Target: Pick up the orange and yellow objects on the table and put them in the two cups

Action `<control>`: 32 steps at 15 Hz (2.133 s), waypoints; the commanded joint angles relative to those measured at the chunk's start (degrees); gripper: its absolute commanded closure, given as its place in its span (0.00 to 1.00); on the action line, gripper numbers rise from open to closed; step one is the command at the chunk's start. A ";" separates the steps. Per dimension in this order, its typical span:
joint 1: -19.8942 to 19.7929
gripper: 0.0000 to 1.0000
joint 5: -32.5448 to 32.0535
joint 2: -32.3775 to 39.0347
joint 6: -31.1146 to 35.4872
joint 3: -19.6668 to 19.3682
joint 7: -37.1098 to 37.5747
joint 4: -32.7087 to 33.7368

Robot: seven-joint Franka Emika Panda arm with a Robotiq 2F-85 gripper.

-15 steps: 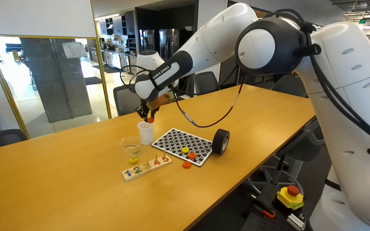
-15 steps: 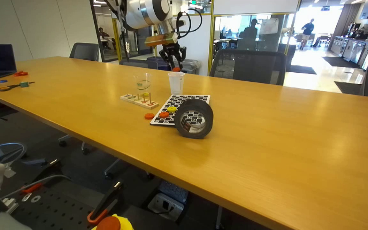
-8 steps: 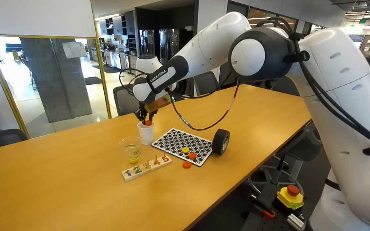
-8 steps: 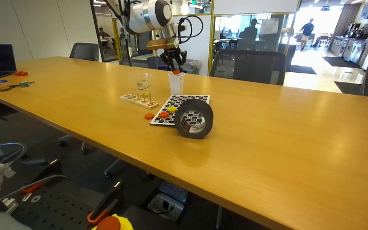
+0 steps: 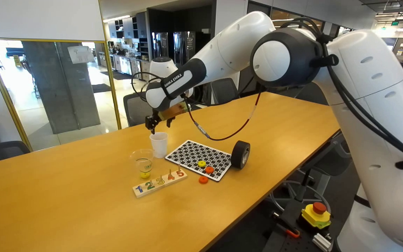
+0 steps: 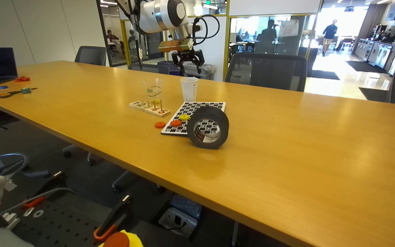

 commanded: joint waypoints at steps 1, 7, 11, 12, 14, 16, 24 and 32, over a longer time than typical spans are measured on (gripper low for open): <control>-0.42 0.00 0.45 -9.56 2.70 0.56 -1.59 -11.17; -2.24 0.00 3.17 -18.69 1.96 1.51 -3.41 -26.82; -2.49 0.00 2.62 -20.16 2.78 0.43 -1.14 -33.00; -2.62 0.00 2.11 -19.98 3.12 0.13 -0.87 -33.98; -2.92 0.00 1.46 -19.14 3.53 -0.39 -1.15 -34.94; -3.53 0.00 1.71 -17.83 3.89 -0.65 -1.98 -35.25; -4.44 0.00 1.72 -13.58 3.68 -1.33 -1.42 -34.47; -4.13 0.00 1.63 -12.77 7.32 -1.95 -0.44 -36.33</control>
